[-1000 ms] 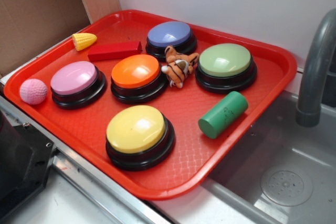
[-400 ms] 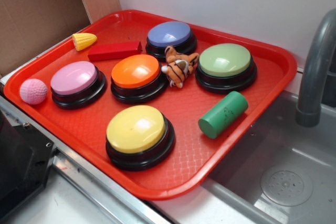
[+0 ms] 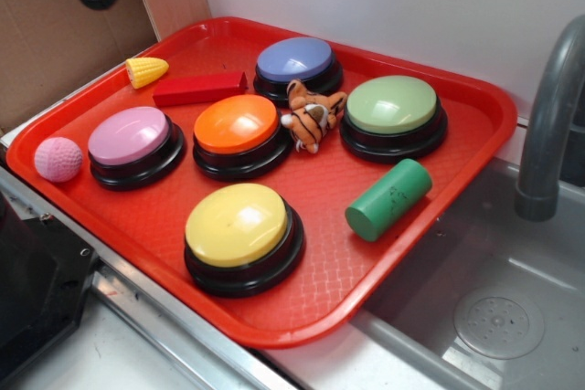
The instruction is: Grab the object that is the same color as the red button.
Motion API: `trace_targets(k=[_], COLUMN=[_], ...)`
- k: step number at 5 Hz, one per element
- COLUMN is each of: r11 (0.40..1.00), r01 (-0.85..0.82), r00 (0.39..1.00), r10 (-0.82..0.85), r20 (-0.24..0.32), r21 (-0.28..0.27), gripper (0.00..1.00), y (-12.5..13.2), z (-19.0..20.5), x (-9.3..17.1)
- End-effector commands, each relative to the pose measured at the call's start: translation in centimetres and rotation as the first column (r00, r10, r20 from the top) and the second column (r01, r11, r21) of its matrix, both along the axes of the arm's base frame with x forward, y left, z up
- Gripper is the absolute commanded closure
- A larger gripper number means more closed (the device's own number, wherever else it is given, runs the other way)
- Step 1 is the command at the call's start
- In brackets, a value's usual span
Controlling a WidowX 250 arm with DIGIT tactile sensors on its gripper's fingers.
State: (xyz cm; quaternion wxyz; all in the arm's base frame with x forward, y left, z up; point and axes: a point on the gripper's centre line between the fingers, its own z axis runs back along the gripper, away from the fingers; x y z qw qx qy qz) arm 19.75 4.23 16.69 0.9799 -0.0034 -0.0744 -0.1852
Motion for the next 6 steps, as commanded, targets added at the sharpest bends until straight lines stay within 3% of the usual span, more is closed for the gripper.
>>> trace_targets(k=[1,2,4,6], r11=[0.985,0.957,0.934,0.919], r01=[0.172,0.289,0.355,0.390], r00=[0.981,0.953,0.932,0.920], r10=[-0.170,-0.287,-0.357,-0.391], r20=[0.090,0.092,0.058,0.019], r21=[-0.015,-0.005,0.040,0.063], gripper=[0.00,0.00,0.00,0.00], y=[3.5,4.2,5.4,4.7], z=[-3.8,-6.6,-10.6,-13.2], x=[5.4,7.1,8.8,9.7])
